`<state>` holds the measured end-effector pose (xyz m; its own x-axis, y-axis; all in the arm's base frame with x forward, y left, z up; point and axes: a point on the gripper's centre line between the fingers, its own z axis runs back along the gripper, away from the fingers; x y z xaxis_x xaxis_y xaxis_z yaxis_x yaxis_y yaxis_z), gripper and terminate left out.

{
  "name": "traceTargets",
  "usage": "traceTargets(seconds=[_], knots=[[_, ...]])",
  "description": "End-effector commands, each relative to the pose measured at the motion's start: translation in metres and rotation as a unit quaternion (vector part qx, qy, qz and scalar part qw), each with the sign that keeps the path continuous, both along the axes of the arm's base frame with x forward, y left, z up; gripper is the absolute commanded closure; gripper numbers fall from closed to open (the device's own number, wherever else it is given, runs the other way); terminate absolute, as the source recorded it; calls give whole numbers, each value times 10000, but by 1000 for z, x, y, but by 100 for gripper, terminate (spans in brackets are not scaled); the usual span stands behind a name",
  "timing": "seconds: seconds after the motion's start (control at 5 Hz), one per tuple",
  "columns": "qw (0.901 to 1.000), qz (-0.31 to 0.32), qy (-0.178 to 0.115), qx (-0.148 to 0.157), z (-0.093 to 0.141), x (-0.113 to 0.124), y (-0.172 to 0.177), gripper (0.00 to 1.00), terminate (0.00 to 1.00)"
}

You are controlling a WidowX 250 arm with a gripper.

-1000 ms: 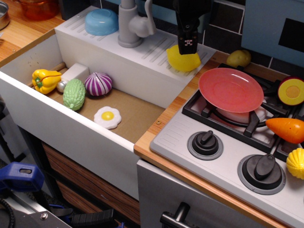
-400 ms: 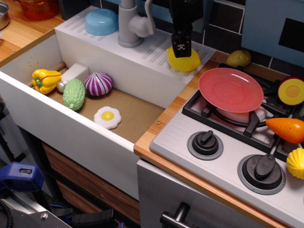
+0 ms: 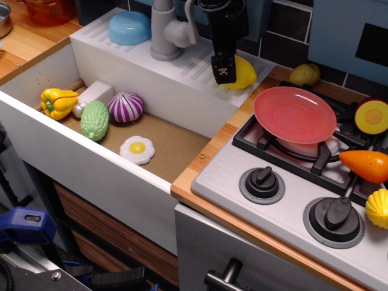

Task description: Put lemon on plate

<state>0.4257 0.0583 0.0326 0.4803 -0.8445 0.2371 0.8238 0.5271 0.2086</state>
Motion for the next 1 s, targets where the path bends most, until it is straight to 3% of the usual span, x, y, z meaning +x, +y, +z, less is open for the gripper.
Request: traceTargets(seconds=[0.0, 0.2, 0.4, 0.6, 0.8], knots=[[9996, 3, -229, -176, 6, 13, 7, 0, 0], [9993, 129, -168, -300, 2, 11, 3, 0, 0], [9992, 289, -77, -261, 11, 5, -1, 100, 0], [9983, 580, -22, 89, 46, -4, -6, 100, 0], [9945, 1008, 54, 295, 77, -29, -28, 100, 0]])
